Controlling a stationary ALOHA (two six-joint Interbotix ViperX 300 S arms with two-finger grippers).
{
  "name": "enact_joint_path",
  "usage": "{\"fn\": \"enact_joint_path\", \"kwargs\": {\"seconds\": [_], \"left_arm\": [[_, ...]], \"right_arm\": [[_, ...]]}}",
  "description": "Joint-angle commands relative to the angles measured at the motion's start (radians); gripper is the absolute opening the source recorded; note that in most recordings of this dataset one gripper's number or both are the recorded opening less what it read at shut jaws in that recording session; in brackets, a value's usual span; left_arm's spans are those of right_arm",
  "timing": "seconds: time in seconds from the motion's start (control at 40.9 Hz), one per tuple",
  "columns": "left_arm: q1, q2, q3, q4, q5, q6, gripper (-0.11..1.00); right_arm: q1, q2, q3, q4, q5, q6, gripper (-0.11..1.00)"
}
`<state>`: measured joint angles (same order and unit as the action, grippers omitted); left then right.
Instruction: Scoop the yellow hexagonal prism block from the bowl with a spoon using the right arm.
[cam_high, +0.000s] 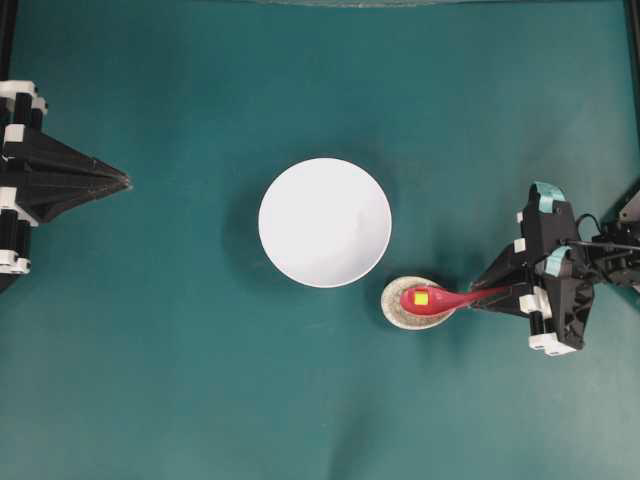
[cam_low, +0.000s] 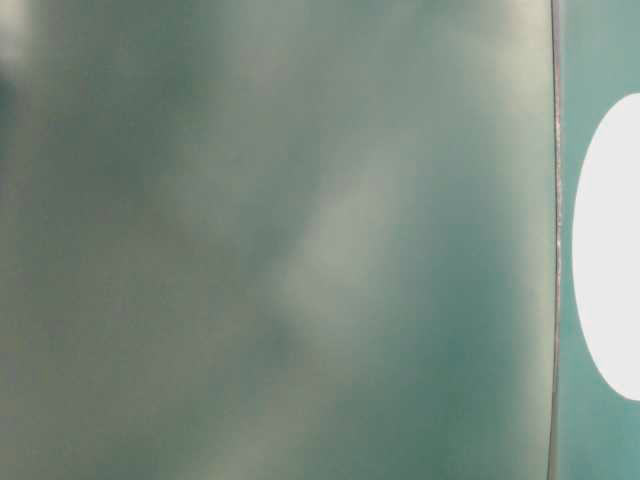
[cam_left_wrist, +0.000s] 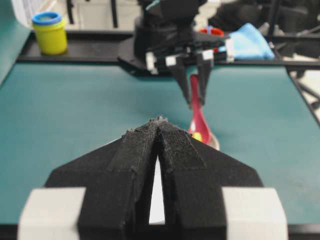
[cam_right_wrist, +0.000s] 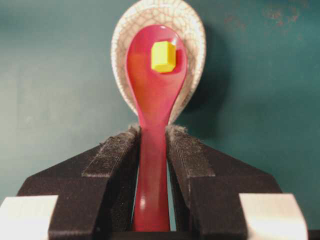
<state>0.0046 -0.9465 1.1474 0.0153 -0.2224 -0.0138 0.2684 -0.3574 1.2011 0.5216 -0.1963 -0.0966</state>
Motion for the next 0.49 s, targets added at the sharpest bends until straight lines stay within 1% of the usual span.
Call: {"fn": "enact_joint_path", "kwargs": {"seconds": [0.0, 0.465], "left_arm": [[0.002, 0.011, -0.032, -0.002, -0.014, -0.003, 0.01], [0.0, 0.009, -0.034, -0.003, -0.014, -0.003, 0.01]], "right_arm": [[0.003, -0.008, -0.009, 0.009, -0.008, 0.002, 0.25], [0.003, -0.008, -0.009, 0.066, -0.005, 0.002, 0.25]]}}
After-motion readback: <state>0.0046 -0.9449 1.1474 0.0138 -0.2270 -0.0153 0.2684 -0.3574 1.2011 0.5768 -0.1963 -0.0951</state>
